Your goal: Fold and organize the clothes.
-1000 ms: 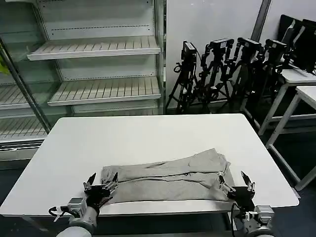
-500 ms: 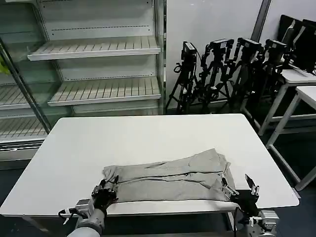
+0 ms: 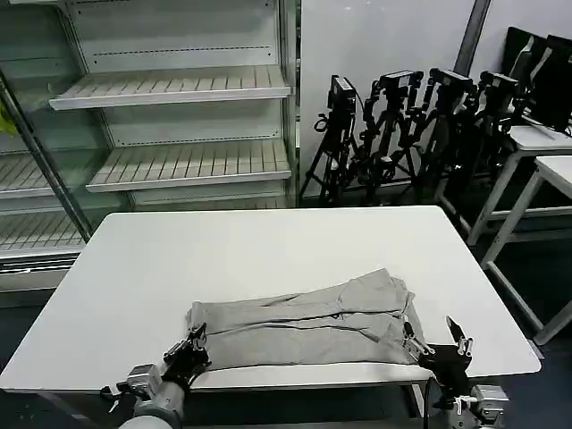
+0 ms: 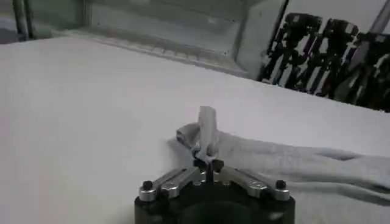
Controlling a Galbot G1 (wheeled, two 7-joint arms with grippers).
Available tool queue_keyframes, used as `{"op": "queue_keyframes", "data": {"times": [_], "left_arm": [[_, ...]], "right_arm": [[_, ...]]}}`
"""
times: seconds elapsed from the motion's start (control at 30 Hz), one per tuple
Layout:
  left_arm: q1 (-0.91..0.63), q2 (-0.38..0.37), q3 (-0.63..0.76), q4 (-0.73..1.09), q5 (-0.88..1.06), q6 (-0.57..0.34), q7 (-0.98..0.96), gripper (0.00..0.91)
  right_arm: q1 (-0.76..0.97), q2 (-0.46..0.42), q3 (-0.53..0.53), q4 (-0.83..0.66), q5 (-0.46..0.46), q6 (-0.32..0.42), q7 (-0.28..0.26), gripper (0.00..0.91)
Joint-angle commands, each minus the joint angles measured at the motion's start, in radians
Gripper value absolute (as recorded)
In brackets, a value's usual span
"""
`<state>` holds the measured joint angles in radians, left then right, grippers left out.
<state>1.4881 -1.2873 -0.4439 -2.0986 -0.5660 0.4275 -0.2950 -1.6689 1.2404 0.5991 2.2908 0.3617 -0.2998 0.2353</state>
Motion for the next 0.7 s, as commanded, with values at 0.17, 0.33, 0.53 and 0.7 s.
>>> {"op": "queue_keyframes", "data": {"times": [0.17, 0.33, 0.53, 0.7], "left_arm": [[-0.003, 0.187, -0.426, 0.005, -0.371, 0.059, 0.051, 0.03], [-0.046, 0.294, -0.557, 0.08, -0.533, 0.11, 0.07, 0.03], [-0.075, 0.293, -0.553, 0.03, -0.835, 0.153, 0.006, 0.03], [-0.11, 0.158, -0.394, -0.068, -1.076, 0.153, -0.071, 0.03]], "right_arm": [[0.0, 0.002, 0.007, 0.005, 0.008, 0.001, 0.003, 0.907], [0.004, 0.002, 0.005, 0.001, 0.01, 0.001, 0.004, 0.907], [0.002, 0.01, 0.001, -0.004, 0.007, 0.001, 0.005, 0.907], [-0.012, 0.018, -0.004, -0.005, -0.008, 0.003, 0.004, 0.907]]}}
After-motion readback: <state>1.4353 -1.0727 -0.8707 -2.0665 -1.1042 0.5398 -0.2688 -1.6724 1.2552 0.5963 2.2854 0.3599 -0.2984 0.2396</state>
